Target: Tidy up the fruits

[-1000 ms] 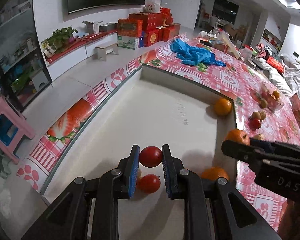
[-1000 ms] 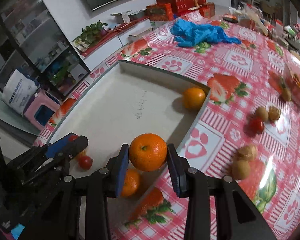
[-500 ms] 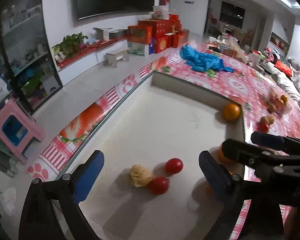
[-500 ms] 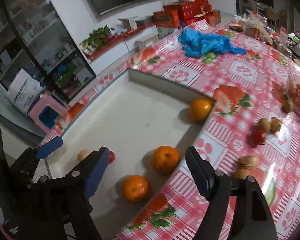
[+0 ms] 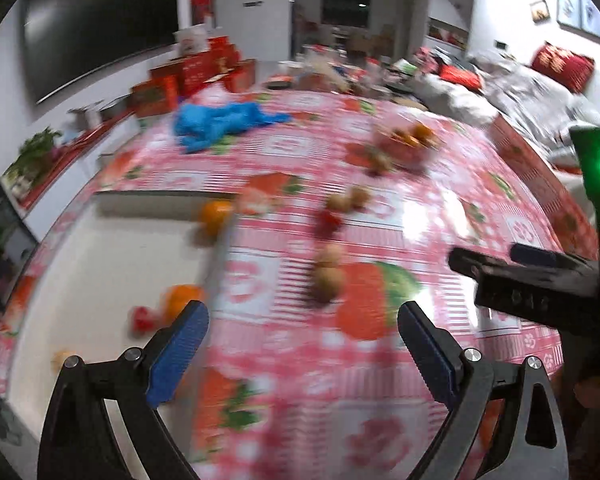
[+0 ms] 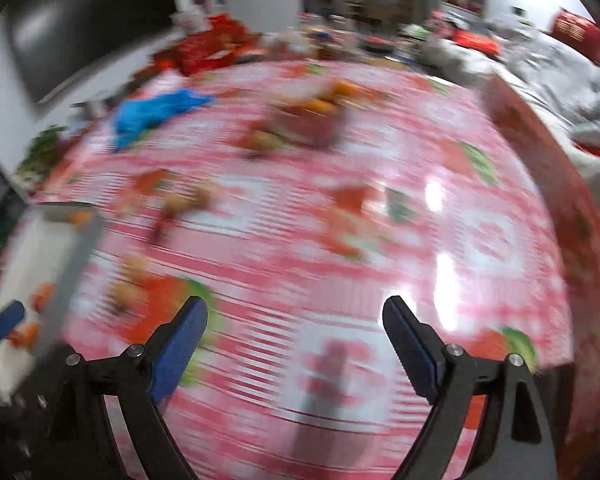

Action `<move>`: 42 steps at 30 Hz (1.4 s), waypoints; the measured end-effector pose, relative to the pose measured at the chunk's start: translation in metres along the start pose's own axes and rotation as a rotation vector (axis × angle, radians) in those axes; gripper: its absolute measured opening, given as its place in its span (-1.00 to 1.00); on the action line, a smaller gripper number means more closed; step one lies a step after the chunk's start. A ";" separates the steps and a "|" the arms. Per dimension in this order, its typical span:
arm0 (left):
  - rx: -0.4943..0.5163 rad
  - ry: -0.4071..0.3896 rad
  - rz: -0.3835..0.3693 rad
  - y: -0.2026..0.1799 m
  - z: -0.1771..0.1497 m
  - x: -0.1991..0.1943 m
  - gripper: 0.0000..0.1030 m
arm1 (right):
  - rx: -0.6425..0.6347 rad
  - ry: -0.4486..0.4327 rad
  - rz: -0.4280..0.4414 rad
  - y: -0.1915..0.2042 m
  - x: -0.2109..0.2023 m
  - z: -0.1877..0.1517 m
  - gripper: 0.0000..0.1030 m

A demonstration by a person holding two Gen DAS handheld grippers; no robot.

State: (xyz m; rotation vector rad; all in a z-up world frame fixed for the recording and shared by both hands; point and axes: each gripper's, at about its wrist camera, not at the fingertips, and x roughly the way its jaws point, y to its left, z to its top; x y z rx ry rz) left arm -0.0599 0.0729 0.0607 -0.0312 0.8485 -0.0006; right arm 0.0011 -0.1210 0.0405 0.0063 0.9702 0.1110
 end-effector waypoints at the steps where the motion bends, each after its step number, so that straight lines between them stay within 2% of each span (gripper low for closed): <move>1: 0.008 0.014 -0.009 -0.011 0.000 0.008 0.87 | 0.007 0.006 -0.017 -0.009 0.001 -0.005 0.77; 3: 0.014 0.038 -0.033 -0.028 0.001 0.022 0.87 | 0.011 0.021 -0.061 -0.025 0.006 -0.014 0.77; 6: 0.042 0.037 -0.031 -0.050 0.000 0.033 0.87 | -0.014 0.010 -0.128 -0.038 0.013 -0.025 0.77; 11: 0.121 0.013 0.000 -0.072 -0.005 0.043 0.87 | 0.005 -0.019 -0.105 -0.041 0.017 -0.027 0.81; 13: 0.100 0.006 -0.012 -0.070 -0.005 0.050 0.87 | 0.045 -0.014 -0.118 -0.049 0.020 -0.026 1.00; 14: 0.089 0.007 -0.024 -0.069 -0.005 0.053 0.87 | 0.058 -0.016 -0.111 -0.051 0.021 -0.028 1.00; 17: 0.053 0.099 -0.074 -0.063 -0.002 0.074 0.95 | 0.077 -0.019 -0.127 -0.055 0.021 -0.028 1.00; 20: 0.053 0.108 -0.024 -0.061 0.005 0.084 0.98 | 0.084 -0.019 -0.137 -0.056 0.022 -0.027 1.00; 42: 0.060 0.108 -0.030 -0.061 0.008 0.087 0.99 | 0.085 -0.020 -0.137 -0.056 0.022 -0.027 1.00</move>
